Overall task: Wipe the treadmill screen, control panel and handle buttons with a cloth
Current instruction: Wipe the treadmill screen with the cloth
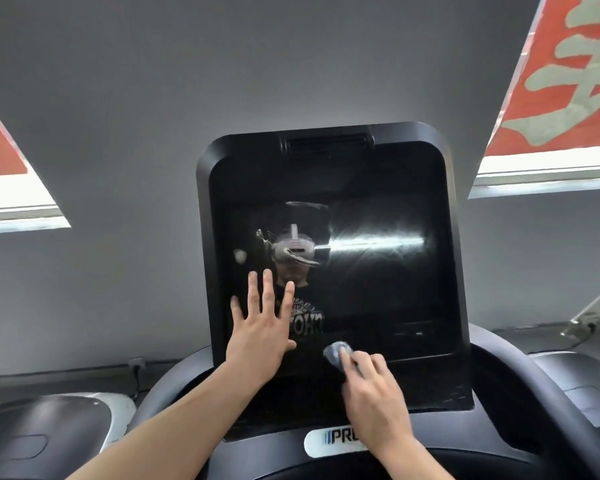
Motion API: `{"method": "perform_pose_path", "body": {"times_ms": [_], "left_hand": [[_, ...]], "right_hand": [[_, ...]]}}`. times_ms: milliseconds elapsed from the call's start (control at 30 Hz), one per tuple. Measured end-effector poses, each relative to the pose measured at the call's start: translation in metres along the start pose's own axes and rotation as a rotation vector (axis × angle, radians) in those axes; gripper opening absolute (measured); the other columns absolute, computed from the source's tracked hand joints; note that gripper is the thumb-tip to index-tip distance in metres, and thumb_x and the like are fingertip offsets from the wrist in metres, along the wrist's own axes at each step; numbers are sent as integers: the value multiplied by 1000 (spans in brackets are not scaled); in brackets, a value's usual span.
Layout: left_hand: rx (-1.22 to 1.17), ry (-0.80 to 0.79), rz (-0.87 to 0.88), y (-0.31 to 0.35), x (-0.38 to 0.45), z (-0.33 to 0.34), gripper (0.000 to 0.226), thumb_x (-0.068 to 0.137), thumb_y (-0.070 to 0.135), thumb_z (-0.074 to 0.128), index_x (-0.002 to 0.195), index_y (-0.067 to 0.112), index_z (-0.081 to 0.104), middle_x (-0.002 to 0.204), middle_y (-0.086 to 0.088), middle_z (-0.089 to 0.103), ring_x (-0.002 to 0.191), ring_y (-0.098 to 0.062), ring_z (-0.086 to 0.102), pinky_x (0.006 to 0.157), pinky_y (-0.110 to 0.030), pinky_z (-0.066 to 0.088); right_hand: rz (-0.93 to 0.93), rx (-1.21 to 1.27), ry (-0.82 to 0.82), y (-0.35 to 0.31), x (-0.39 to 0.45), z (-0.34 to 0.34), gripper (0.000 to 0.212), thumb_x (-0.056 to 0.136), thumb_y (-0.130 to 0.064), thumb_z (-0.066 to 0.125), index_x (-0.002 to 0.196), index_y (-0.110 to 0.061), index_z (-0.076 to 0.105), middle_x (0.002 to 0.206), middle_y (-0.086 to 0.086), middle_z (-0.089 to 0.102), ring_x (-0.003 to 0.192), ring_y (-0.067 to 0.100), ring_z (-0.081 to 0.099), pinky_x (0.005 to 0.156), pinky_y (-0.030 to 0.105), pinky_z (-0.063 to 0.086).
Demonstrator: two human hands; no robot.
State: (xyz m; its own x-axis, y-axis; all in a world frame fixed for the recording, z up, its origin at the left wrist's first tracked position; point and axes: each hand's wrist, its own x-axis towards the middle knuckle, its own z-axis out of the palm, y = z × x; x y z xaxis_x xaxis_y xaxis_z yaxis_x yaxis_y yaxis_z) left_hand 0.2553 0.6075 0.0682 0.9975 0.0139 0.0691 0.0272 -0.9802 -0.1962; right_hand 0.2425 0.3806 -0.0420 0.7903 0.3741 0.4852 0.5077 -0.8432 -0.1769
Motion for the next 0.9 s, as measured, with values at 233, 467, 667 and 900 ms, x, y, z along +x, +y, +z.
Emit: {"method": "perform_pose_path", "body": {"times_ms": [233,467,667,900], "left_hand": [[-24,-1,7,-2,-4,-5,112,98,63,57,160,26,-29,161,-19,-44,148,-43,-41,126,-68,9],[-29,13,71,-27,-9,-28,86,102,67,42,167,29,-1,171,-11,-26,156,-32,-28,129,-57,7],[137,-27,19,-48,-5,-34,122,88,81,53,161,26,-27,167,-22,-30,156,-44,-25,128,-63,1],[128,-50,-13,-44,0,-17,139,84,74,66,152,19,-42,154,-27,-50,146,-49,-40,126,-65,-6]], "right_hand": [[-74,-32,-31,-36,-3,9,73,70,-9,79,139,2,57,107,8,55,85,31,52,69,42,57],[18,-123,-111,-7,36,-7,63,90,-12,49,150,6,47,130,15,52,104,33,52,95,43,51],[-54,-81,-55,0,61,-28,67,84,-15,69,148,-2,52,113,7,53,90,27,55,72,39,58],[-185,-58,-107,-14,71,-27,70,81,-18,71,146,-3,51,114,5,57,92,26,56,75,38,58]]}}
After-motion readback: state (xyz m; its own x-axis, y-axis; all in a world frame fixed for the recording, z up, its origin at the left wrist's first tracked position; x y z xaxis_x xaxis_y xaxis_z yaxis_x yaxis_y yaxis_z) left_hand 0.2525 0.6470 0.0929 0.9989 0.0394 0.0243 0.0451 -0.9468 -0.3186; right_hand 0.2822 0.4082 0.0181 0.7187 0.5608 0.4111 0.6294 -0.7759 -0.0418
